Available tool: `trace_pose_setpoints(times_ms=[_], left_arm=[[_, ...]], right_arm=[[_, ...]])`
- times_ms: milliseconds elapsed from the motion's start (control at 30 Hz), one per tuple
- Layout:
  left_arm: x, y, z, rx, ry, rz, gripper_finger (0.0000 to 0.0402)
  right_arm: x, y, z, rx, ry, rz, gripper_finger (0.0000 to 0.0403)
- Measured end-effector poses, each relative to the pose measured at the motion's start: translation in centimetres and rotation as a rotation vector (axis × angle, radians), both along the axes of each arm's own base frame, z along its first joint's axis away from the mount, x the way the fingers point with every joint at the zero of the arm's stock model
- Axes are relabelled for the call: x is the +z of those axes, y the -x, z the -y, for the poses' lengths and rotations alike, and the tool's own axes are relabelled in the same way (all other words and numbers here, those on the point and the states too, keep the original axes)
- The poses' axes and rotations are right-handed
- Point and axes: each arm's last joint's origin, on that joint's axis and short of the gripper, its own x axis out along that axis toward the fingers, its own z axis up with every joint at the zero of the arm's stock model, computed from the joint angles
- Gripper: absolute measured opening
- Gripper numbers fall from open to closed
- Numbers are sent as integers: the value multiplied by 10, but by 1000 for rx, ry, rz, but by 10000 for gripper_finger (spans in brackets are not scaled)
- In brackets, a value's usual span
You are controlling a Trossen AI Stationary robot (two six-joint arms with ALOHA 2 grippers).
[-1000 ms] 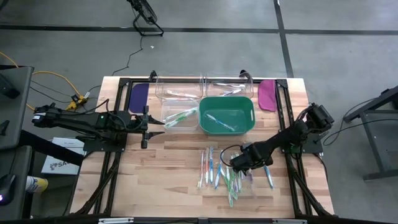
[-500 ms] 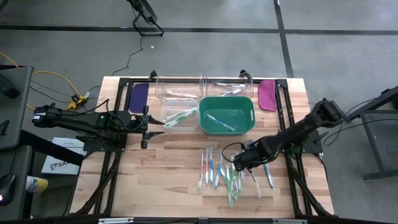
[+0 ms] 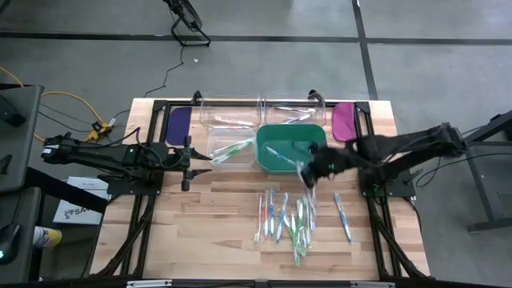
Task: Pick & Place Toothbrushes
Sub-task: Put the purple toothbrush into the right transparent bin
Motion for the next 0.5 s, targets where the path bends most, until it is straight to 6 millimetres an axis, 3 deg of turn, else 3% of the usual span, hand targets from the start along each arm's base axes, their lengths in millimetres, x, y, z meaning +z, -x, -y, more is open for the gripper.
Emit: trace_pose_setpoints(times_ms=[500], left_arm=[[0, 0, 0, 13, 7, 3, 166]], right_arm=[[61, 7, 128, 94, 349, 123, 3]])
